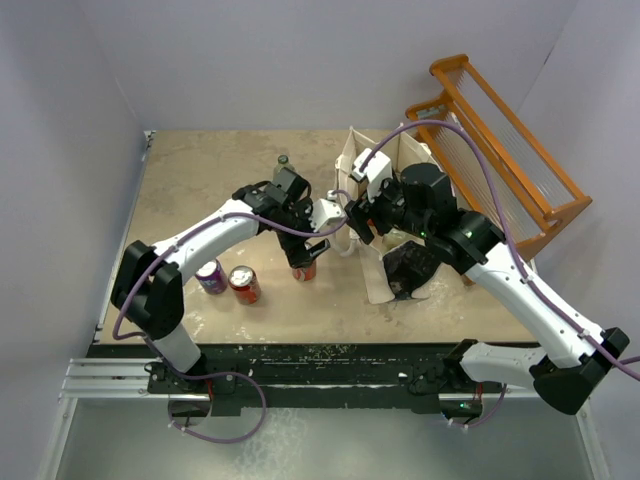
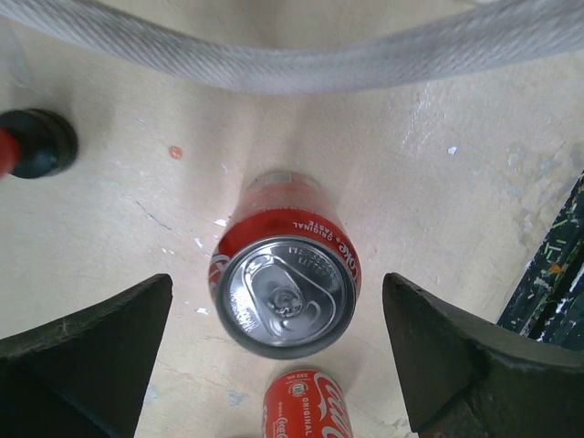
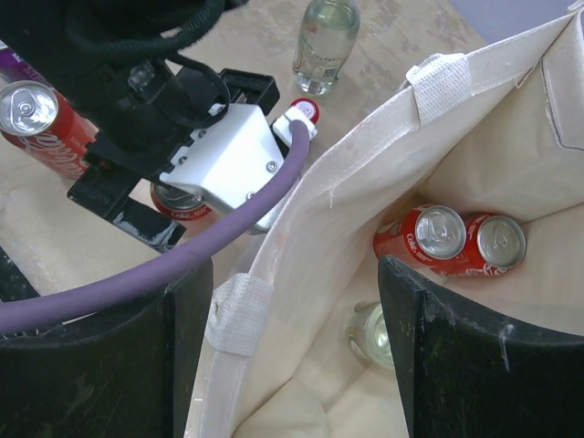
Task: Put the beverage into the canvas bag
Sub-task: Place the drink at the center of the board, then pick up the drink from the center of the board, then place the drink in the canvas bag.
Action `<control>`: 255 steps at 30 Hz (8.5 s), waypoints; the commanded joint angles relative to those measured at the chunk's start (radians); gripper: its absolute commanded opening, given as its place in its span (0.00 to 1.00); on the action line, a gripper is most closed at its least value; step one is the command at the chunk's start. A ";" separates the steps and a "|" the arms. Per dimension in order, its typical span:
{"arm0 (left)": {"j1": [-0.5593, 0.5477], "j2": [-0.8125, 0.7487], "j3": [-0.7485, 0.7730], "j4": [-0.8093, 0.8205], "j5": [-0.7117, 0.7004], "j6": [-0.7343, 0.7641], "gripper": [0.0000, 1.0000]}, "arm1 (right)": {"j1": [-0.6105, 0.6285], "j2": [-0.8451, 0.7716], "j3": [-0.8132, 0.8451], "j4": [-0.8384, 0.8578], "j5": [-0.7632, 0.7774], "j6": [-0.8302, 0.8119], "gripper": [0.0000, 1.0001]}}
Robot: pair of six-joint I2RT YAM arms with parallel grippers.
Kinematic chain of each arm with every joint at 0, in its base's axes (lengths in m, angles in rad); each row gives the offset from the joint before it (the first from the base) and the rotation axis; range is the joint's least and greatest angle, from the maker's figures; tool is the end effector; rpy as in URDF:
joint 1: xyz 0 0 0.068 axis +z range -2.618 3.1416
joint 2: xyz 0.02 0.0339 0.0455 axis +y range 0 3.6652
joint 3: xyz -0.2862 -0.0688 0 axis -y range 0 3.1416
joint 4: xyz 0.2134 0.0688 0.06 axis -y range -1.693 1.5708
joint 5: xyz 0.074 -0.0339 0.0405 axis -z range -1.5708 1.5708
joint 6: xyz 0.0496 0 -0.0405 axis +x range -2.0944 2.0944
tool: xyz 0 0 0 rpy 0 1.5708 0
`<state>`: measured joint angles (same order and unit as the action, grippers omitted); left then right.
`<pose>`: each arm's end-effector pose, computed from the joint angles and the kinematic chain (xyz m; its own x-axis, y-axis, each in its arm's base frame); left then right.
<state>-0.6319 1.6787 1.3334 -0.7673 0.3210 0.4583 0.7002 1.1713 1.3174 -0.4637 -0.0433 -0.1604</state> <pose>0.2534 -0.2049 0.2737 -0.3512 0.7774 -0.5219 0.9238 0.3784 -0.0581 0.1733 0.1488 0.4290 -0.1279 -0.3164 -0.9400 -0.7047 0.6959 -0.1384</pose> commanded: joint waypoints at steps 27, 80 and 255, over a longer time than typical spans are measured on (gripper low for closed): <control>0.722 -0.359 -0.038 0.122 0.180 -0.447 0.99 | 0.106 0.517 0.416 -0.230 -0.229 -0.357 0.89; 0.755 -0.291 -0.020 0.170 0.226 -0.441 0.99 | 0.143 0.766 0.491 -0.330 -0.329 -0.455 0.29; 0.175 0.151 0.282 0.535 0.542 -0.763 0.00 | -0.284 0.518 -0.048 -0.007 -0.064 -0.316 0.53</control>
<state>-0.4583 1.8309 1.5570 -0.2958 0.8684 -0.3126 0.4286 1.6951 1.2842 -0.4347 -0.1020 -0.4431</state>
